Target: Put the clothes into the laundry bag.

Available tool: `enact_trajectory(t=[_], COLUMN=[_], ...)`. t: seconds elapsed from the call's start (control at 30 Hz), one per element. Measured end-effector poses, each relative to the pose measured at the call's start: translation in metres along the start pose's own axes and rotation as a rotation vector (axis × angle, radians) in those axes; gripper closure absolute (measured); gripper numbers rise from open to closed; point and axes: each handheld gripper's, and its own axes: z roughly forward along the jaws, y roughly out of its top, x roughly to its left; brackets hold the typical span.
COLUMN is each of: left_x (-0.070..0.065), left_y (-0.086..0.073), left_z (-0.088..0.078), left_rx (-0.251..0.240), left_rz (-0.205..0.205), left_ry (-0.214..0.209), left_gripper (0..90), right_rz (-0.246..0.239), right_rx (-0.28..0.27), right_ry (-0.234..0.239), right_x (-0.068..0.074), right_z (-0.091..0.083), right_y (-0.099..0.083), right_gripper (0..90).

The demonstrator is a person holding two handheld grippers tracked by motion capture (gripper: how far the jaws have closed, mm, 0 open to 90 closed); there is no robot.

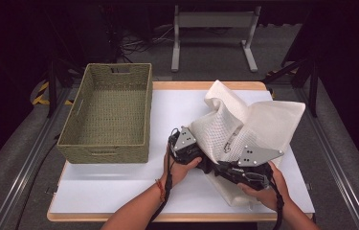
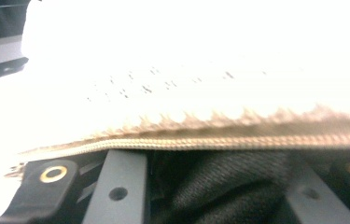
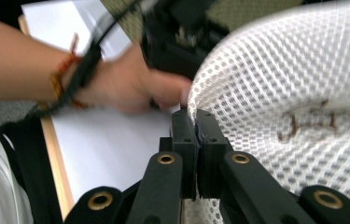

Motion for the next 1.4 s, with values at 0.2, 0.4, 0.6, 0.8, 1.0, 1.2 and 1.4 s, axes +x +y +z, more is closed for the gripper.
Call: enact_trajectory(t=[0.2,0.4,0.6,0.8,1.0,1.2,1.4], left_x=[0.002,-0.004,-0.008,-0.005,0.001,-0.009,-0.027], left_y=[-0.002,-0.006,-0.021,-0.024,-0.023,-0.012,0.018], left_z=[-0.006,-0.044,-0.032,-0.015,-0.016,-0.027,-0.048], left_rx=[0.076,0.220,0.355,0.438,0.412,0.245,0.079], left_rz=[0.032,0.089,0.113,0.068,0.041,0.024,0.054], left_ry=[-0.022,-0.115,-0.063,-0.027,-0.053,-0.099,-0.087], left_gripper=[49.9,26.1,11.5,24.4,64.2,75.0,75.4], right_rz=[0.015,0.011,-0.019,-0.016,-0.006,-0.024,-0.068], right_rx=[0.060,0.067,0.039,0.025,0.017,-0.023,-0.075], right_ry=[-0.053,-0.060,-0.029,-0.016,-0.005,0.037,0.076], right_x=[-0.006,-0.003,0.001,0.001,-0.001,0.007,0.017], right_z=[0.005,0.004,0.004,0.005,0.005,0.008,0.001], right_y=[-0.018,-0.027,-0.026,-0.024,-0.023,0.002,0.038], right_gripper=[88.0,88.0,88.1,87.8,87.8,88.0,88.2])
